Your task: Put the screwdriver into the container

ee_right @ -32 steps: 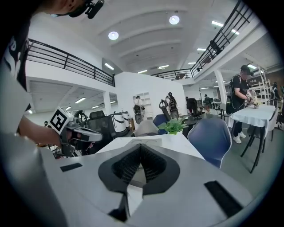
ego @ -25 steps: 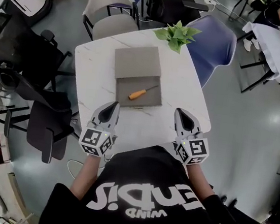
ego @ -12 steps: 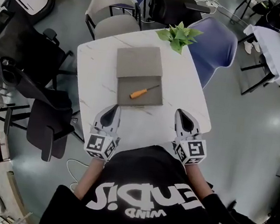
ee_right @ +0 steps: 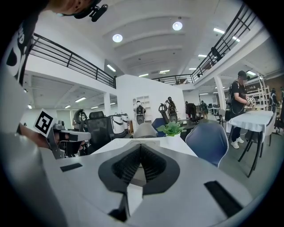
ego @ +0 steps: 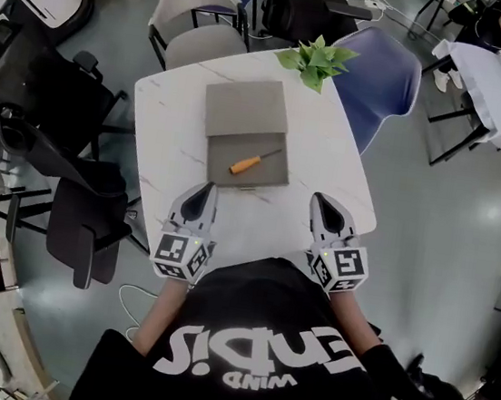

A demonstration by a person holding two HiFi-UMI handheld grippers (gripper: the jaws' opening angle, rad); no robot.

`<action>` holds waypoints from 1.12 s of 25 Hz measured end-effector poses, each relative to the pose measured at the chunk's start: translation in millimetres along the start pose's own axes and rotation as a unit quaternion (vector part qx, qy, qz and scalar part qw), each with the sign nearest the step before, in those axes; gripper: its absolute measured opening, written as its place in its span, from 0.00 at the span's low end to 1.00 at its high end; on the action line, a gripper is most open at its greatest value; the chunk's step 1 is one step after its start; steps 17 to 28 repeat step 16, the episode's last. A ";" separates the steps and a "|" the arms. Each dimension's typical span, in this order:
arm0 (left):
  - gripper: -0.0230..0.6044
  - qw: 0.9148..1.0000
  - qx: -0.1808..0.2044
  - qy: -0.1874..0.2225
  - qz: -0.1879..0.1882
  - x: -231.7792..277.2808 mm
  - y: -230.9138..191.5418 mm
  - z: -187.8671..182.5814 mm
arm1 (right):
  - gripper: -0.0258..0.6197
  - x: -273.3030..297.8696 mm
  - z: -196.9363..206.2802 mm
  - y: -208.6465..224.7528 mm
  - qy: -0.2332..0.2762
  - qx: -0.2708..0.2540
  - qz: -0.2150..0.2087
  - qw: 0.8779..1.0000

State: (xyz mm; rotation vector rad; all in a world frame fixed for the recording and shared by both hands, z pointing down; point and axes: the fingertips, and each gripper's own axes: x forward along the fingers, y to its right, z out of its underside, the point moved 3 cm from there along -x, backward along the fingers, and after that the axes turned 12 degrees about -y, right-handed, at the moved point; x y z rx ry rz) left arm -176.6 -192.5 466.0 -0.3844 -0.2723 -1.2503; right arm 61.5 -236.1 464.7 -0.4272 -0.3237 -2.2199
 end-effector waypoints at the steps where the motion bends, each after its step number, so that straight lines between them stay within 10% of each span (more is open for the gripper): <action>1: 0.06 1.000 -0.001 -0.002 0.000 0.1 0.2 0.5 | 0.06 -0.1 0.7 -0.1 -0.001 0.001 0.000 1.000; 28: 0.06 1.000 0.000 -0.021 0.004 1.1 2.3 6.3 | 0.06 2.4 3.8 -2.4 -0.009 0.006 -0.006 1.000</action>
